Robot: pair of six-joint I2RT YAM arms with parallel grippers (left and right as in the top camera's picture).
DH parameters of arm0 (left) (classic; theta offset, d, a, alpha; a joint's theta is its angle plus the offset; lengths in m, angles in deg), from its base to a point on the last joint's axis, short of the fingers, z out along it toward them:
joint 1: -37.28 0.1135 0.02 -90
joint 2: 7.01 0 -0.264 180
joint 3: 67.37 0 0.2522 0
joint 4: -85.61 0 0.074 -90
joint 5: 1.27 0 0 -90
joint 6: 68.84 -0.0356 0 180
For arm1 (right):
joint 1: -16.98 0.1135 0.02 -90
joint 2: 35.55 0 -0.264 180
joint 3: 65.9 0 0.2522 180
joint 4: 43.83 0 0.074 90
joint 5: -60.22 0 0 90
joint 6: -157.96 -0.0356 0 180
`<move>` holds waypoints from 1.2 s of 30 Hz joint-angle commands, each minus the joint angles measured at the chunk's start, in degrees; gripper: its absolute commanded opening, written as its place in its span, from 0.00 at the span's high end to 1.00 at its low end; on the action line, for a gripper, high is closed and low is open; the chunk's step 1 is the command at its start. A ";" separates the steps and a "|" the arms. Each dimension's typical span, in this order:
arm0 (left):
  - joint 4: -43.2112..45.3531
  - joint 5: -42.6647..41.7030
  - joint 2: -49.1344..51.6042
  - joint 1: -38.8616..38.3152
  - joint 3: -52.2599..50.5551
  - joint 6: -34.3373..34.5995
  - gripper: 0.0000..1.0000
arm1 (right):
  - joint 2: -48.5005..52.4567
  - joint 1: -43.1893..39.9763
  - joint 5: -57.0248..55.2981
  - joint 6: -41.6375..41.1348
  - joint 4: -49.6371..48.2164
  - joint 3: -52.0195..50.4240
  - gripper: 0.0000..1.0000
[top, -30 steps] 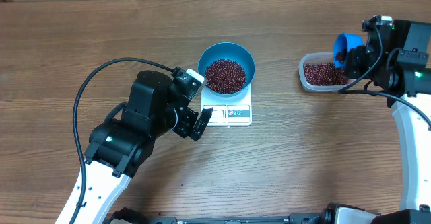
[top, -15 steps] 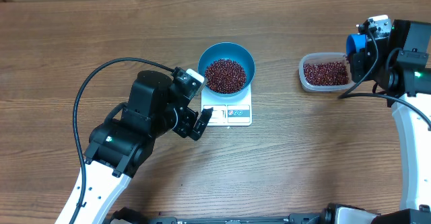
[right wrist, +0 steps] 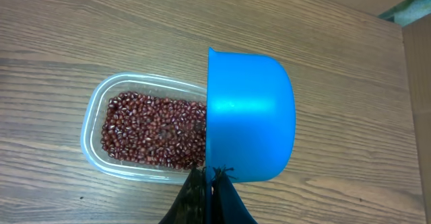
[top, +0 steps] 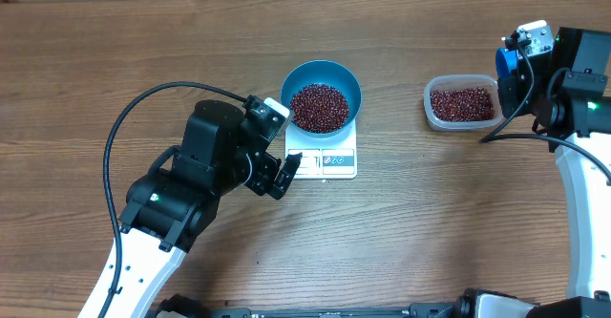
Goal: Scoop item into bowl and weigh 150g on scale
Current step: 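Dip the scoop into the red beans with the right gripper, then carry the scoop with the right gripper over the teal bowl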
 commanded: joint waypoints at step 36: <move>0.02 -0.85 0.11 0.24 -0.24 -1.11 0.00 | 3.54 31.95 17.16 -9.51 -14.97 0.00 0.96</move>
